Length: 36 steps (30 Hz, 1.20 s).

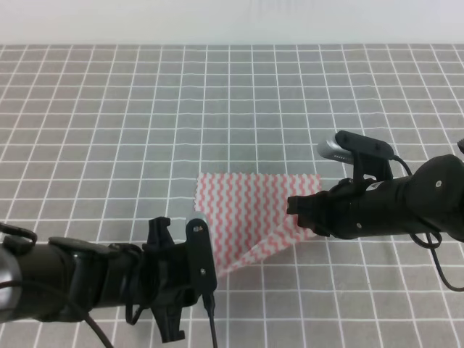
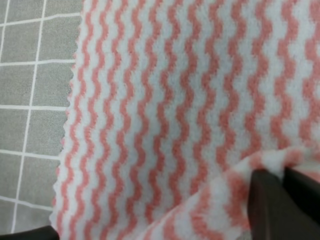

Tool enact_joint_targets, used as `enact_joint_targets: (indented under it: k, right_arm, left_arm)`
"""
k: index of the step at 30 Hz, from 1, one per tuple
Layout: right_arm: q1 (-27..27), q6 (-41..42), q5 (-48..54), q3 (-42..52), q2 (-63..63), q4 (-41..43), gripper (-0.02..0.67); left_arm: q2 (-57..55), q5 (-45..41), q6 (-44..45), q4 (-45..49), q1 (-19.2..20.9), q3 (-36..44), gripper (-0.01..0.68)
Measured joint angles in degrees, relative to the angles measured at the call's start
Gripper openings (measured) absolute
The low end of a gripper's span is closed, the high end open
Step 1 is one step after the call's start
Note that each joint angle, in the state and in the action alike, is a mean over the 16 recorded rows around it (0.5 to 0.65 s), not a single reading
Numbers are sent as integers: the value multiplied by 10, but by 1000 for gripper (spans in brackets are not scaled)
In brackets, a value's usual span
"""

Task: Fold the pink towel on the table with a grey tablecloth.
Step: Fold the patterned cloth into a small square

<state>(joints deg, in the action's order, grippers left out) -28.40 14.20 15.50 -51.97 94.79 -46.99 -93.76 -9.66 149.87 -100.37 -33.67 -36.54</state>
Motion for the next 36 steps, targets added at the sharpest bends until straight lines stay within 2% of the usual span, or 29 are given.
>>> enact_joint_targets:
  k: [8, 14, 25, 36]
  right_arm:
    - [0, 0, -1, 0, 1, 0, -13]
    - [0, -1, -3, 0, -1, 0, -13]
    - [0, -2, -17, 0, -1, 0, -13]
    - [8, -2, -29, -1, 2, 0, -13]
  left_arm:
    - [0, 10, -14, 1, 0, -2, 71]
    - [0, 18, -77, 1, 0, -13, 9]
    - [-1, 46, -239, 0, 0, -48, -1]
    - [-27, 73, -315, 0, 0, -89, -2]
